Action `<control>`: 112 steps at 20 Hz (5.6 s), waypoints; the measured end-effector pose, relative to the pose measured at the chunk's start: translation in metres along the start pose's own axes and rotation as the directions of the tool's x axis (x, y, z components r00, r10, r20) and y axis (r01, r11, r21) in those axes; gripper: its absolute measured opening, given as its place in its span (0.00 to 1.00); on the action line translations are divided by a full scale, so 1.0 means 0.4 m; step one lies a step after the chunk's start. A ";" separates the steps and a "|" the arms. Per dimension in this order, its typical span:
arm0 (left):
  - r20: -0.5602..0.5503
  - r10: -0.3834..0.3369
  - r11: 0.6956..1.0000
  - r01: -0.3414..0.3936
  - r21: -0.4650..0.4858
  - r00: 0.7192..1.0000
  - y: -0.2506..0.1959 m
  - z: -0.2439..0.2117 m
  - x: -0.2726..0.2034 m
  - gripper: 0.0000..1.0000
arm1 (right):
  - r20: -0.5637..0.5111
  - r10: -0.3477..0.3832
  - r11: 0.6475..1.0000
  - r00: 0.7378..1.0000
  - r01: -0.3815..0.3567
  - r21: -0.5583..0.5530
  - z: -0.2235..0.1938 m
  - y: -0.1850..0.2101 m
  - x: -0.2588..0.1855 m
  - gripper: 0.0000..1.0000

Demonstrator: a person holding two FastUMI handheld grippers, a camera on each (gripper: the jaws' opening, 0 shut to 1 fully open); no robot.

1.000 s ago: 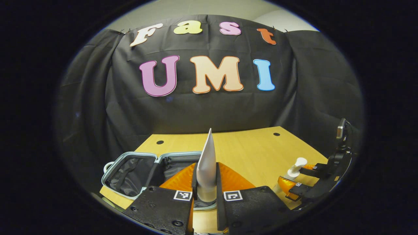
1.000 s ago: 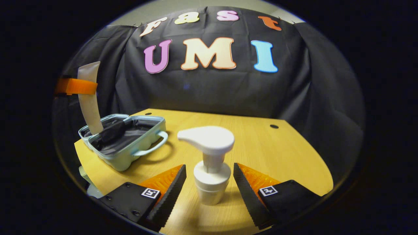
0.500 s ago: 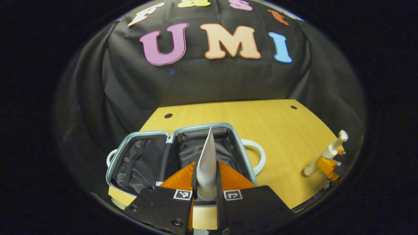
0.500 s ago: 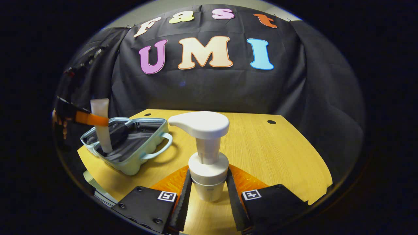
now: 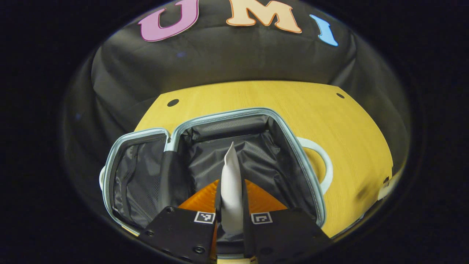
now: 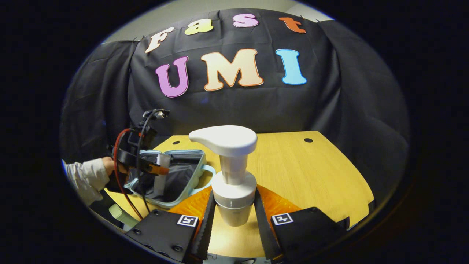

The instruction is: First open the suitcase, pack the skin care products into it, and then close the suitcase.

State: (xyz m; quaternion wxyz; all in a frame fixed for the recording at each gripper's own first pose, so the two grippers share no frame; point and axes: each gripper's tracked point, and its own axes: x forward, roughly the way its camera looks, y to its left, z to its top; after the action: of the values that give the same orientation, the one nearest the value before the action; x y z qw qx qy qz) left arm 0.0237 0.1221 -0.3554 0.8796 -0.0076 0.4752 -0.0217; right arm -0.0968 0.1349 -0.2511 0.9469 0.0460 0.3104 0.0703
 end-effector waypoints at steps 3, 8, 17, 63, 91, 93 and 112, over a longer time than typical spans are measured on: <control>-0.008 -0.022 0.999 0.021 -0.035 1.000 0.010 -0.009 0.039 0.30 | -0.002 0.018 1.000 1.000 -0.018 0.009 0.033 0.047 0.029 0.58; 0.168 -0.028 0.999 0.033 -0.026 0.985 0.046 0.079 -0.027 0.85 | -0.046 0.107 0.994 0.993 -0.106 0.024 0.044 0.178 0.097 0.58; 0.427 0.070 0.994 -0.026 -0.107 0.901 0.271 0.173 -0.287 0.95 | -0.169 0.265 0.964 0.949 -0.264 0.028 -0.055 0.471 0.257 0.58; 0.065 0.121 0.916 -0.086 -0.392 0.990 0.967 -0.143 -0.101 0.00 | -0.025 0.065 0.988 0.998 -0.068 -0.137 0.024 0.583 0.302 0.95; 0.432 -0.127 0.978 0.185 -0.095 0.893 0.191 0.372 -0.518 0.00 | 0.181 0.119 0.989 0.976 -0.101 -0.106 0.231 0.199 0.108 0.95; 0.427 -0.178 0.969 0.233 -0.081 0.886 0.119 0.386 -0.500 0.00 | 0.188 0.098 0.992 0.977 -0.080 -0.100 0.232 0.166 0.091 0.95; 0.235 -0.282 0.959 0.274 0.069 0.930 -0.377 0.226 -0.145 0.00 | 0.173 -0.110 0.990 0.979 0.123 -0.063 0.198 -0.182 -0.049 0.94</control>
State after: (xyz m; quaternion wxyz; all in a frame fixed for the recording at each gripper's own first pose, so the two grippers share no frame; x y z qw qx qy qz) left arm 0.0629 -0.0266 -0.2522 0.9190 -0.0618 0.3578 -0.1534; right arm -0.0577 0.0563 -0.1857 0.9733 -0.0012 0.2284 0.0220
